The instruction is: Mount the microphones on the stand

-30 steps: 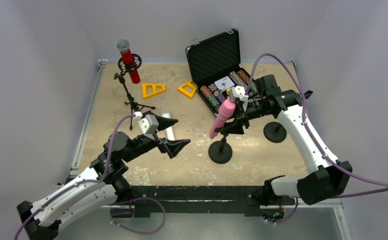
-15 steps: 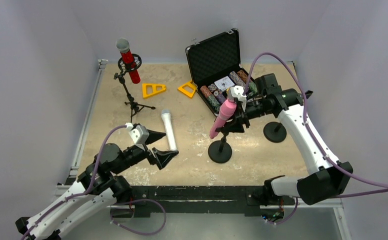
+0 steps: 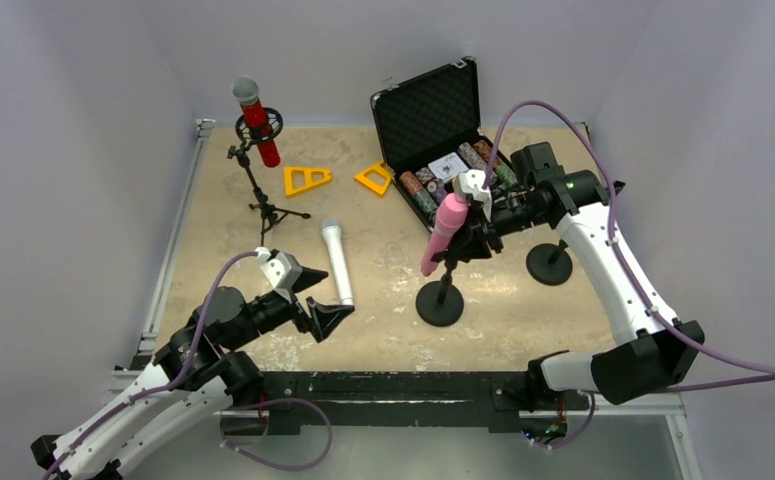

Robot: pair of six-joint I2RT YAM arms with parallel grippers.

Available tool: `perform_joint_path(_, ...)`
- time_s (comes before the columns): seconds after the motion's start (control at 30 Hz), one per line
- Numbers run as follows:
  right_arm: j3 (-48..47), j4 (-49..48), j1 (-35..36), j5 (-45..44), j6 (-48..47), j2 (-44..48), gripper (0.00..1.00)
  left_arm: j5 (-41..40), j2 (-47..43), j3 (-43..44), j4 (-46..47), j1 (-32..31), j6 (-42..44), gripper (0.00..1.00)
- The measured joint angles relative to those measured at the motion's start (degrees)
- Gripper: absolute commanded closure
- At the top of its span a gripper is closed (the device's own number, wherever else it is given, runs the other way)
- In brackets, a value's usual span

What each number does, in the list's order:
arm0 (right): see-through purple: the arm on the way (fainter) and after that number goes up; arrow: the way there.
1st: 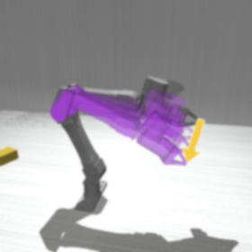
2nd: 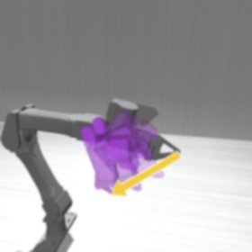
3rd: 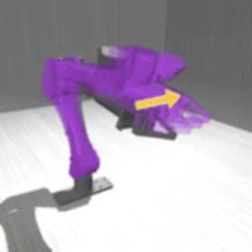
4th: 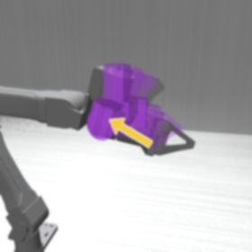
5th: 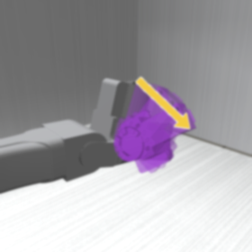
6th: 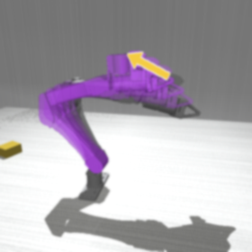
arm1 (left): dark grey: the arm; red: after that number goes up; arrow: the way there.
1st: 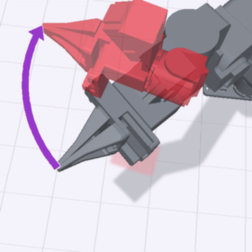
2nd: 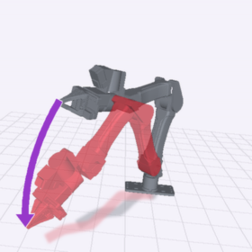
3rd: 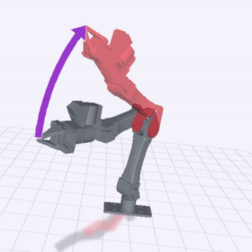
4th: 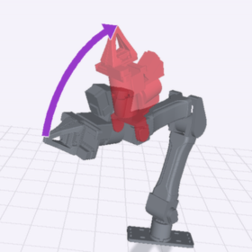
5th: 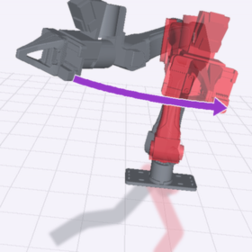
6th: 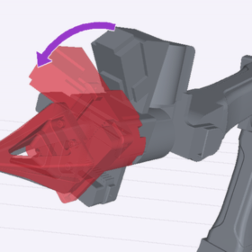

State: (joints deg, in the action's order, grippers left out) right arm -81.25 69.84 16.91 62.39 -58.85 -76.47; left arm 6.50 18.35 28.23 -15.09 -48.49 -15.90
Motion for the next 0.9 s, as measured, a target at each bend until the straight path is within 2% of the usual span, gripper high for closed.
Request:
perform_joint_path(0.2,-0.70,-2.08,0.20,0.37,2.73,-1.05,1.00,-1.25,-0.39,0.04,-1.31,0.00,0.02,0.01)
perform_joint_path(0.4,-4.59,-9.90,2.29,0.09,11.19,-5.75,1.00,-3.61,-2.62,0.09,-4.61,0.00,0.02,0.01)
perform_joint_path(0.67,-18.51,-20.35,5.77,-2.49,21.46,-18.47,1.00,-6.45,-4.85,0.92,-8.31,0.00,0.02,0.01)
perform_joint_path(0.9,-34.99,-26.64,7.23,-7.52,28.79,-31.47,0.99,-8.15,-5.07,1.75,-10.86,0.00,0.02,0.01)
